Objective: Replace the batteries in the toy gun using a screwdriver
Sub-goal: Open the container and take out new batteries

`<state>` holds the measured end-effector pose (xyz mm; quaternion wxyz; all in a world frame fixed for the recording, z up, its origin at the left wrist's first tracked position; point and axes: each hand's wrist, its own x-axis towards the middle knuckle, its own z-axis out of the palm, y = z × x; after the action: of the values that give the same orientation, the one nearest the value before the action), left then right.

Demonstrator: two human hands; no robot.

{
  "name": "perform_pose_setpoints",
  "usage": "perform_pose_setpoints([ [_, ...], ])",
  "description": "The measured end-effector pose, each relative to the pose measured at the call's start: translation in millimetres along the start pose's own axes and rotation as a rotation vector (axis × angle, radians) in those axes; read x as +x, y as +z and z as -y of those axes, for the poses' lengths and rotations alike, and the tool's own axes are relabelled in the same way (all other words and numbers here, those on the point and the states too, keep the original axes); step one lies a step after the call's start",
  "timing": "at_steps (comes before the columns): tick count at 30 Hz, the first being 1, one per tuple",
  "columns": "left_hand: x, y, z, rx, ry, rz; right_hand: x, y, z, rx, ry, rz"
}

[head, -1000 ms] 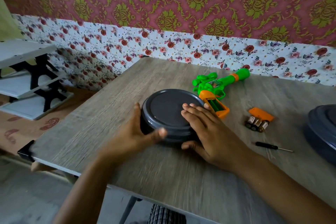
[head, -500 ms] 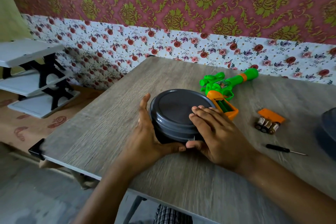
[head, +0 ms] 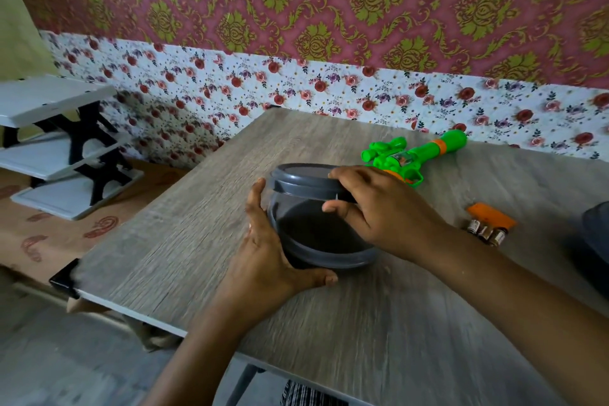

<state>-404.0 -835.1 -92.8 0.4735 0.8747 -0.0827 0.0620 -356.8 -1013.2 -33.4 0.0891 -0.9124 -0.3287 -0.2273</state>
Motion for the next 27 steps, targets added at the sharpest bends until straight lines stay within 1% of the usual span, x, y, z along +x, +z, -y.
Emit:
perform_pose_setpoints([
  [3,1,0,0,0.013,-0.012,-0.018,16,5,4,0.001,0.024,0.055],
  [8,1,0,1,0.030,-0.020,0.000,38,14,3,-0.014,0.079,0.206],
  [12,0,0,2,0.087,-0.011,-0.007,45,16,3,0.007,0.138,0.267],
  [15,0,-1,2,0.084,-0.001,0.000,46,15,3,0.027,0.150,0.268],
  [18,-1,-2,0,0.050,0.011,-0.016,41,9,1,0.066,0.146,0.216],
  [22,-6,-4,3,0.057,0.085,-0.053,15,-12,-14,0.168,0.168,0.032],
  [24,-7,-1,3,0.104,0.138,-0.090,-10,-27,-32,0.183,0.230,-0.030],
  [27,-7,6,-3,0.215,0.281,-0.257,-51,-43,-69,0.172,0.410,-0.080],
])
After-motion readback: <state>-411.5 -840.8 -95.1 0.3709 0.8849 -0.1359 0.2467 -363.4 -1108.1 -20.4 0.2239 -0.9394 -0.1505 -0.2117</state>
